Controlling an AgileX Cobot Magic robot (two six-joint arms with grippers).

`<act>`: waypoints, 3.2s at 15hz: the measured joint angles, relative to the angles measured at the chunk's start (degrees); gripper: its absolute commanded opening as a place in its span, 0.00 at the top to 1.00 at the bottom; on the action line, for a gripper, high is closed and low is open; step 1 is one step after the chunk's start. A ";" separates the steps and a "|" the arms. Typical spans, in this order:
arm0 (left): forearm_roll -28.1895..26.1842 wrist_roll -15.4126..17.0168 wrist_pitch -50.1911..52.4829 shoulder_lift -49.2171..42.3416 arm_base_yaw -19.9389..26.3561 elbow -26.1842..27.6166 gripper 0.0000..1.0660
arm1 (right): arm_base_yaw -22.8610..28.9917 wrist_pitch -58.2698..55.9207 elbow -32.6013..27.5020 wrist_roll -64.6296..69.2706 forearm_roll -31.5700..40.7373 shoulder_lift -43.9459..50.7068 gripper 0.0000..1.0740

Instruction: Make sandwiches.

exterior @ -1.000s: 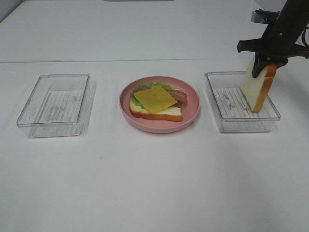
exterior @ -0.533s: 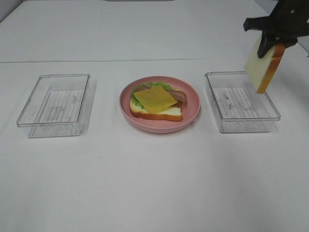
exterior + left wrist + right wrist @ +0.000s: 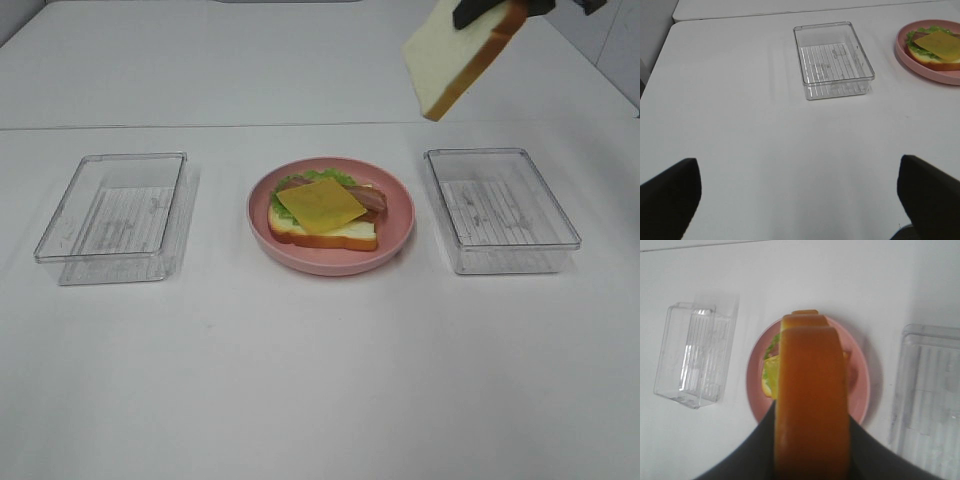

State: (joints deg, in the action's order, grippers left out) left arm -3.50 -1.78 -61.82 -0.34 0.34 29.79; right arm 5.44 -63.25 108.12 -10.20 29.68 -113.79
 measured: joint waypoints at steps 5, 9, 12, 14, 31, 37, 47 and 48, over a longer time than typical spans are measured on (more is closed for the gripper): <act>0.00 0.00 0.00 0.00 0.00 0.00 0.05 | 10.89 1.49 0.00 0.11 0.63 -3.61 1.00; 0.00 0.00 0.00 0.00 0.00 0.00 0.05 | 16.21 5.04 0.00 0.17 1.15 -9.51 1.00; 0.00 0.00 0.00 0.00 0.00 0.00 0.05 | 17.02 7.51 0.00 0.17 2.12 -13.92 1.00; 0.00 0.00 0.00 0.00 0.00 0.00 0.05 | 17.02 8.82 0.00 0.17 1.83 -15.87 1.00; 0.00 0.00 0.00 0.00 0.00 0.00 0.05 | 17.02 6.99 2.58 1.60 -24.06 -8.88 0.15; 0.00 0.00 0.00 0.00 0.00 0.00 0.05 | 17.02 -5.27 3.84 6.42 -33.58 3.21 0.15; 0.00 0.00 0.00 0.00 0.00 0.00 0.05 | 17.02 -6.19 -39.53 15.30 -34.89 32.66 0.15; 0.00 0.00 0.00 0.00 0.00 0.00 0.05 | 17.02 -6.13 -45.15 15.70 -34.89 37.13 0.15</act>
State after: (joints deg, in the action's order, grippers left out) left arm -3.50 -1.78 -61.82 -0.34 0.34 29.79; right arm 22.46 -69.39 62.97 5.50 -5.21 -76.66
